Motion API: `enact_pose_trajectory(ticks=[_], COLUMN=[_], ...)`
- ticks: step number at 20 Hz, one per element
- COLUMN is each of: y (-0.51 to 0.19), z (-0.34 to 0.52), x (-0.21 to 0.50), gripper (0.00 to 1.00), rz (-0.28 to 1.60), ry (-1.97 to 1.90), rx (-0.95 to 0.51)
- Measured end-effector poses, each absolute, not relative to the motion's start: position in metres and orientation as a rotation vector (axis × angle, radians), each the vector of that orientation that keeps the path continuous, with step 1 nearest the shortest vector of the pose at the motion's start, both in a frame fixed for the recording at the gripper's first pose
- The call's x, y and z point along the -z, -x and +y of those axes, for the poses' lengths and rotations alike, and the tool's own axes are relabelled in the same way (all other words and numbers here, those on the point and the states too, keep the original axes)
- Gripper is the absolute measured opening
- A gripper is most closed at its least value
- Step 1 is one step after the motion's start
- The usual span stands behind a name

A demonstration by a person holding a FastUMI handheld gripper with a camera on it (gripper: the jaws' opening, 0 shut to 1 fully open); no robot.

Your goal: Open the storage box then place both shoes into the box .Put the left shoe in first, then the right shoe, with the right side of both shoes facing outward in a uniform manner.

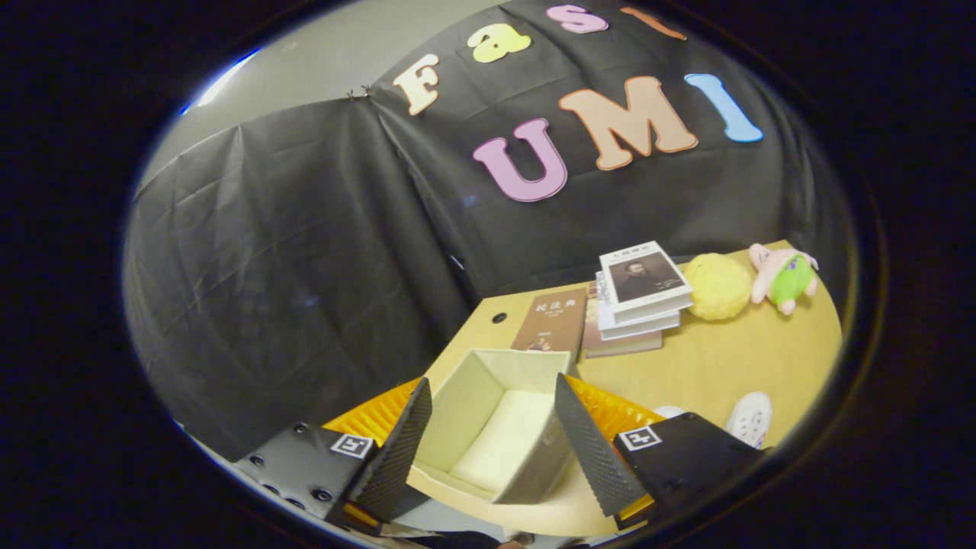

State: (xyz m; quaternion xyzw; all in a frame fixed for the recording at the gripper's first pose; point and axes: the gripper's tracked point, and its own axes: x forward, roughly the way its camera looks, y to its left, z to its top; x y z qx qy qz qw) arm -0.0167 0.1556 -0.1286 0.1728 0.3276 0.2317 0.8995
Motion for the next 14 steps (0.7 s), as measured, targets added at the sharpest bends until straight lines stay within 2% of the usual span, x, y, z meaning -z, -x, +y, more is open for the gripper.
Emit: enact_pose_trajectory(ticks=[6,14], y=[0.013,0.029], z=[0.086,0.035], x=[0.167,0.230], gripper=[1.00,1.00], rz=[0.722,0.839], ry=[-0.274,-0.252], rx=[-0.384,-0.319])
